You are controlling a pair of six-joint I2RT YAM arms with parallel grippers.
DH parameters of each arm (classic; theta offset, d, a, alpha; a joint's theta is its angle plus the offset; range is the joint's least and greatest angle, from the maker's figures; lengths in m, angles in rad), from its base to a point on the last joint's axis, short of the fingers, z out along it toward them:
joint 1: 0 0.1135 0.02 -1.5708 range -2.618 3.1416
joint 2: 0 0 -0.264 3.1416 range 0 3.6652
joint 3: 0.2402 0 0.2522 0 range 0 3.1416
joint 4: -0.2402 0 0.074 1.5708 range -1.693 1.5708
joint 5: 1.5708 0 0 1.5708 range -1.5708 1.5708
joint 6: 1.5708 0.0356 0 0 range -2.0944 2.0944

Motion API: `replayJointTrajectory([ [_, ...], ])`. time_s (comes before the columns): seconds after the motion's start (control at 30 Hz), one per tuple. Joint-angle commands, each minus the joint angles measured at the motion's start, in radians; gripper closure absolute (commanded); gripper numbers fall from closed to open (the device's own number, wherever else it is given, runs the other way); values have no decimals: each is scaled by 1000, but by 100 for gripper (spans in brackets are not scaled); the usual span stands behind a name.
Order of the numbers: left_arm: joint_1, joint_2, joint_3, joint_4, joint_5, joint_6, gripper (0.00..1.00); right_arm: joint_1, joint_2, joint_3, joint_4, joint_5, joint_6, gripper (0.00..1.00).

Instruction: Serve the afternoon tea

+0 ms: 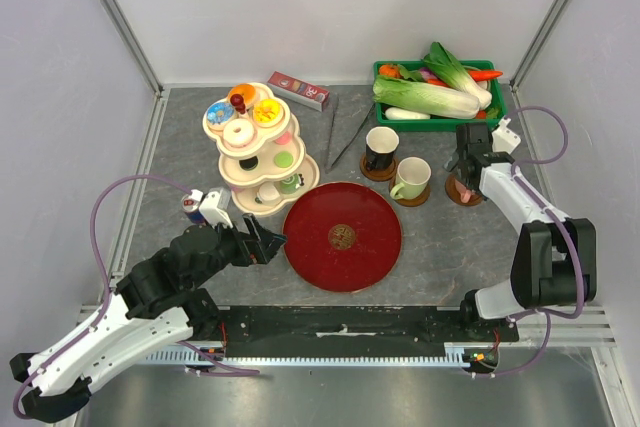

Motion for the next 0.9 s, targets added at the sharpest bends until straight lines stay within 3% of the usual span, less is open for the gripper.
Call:
replayJointTrajectory([
  [0.0, -6, -8, -2, -3, -25, -25, 2, 4, 5, 31, 74, 56, 36, 43],
  [0.27, -7, -10, 0, -8, -26, -28, 2, 5, 20, 30, 74, 64, 28, 38],
  [0.63, -12, -28, 2, -20, -31, -37, 2, 7, 19, 36, 60, 59, 41, 2],
  [0.87, -15, -35, 5, -29, -33, -42, 2, 5, -1, 54, 35, 62, 41, 2],
])
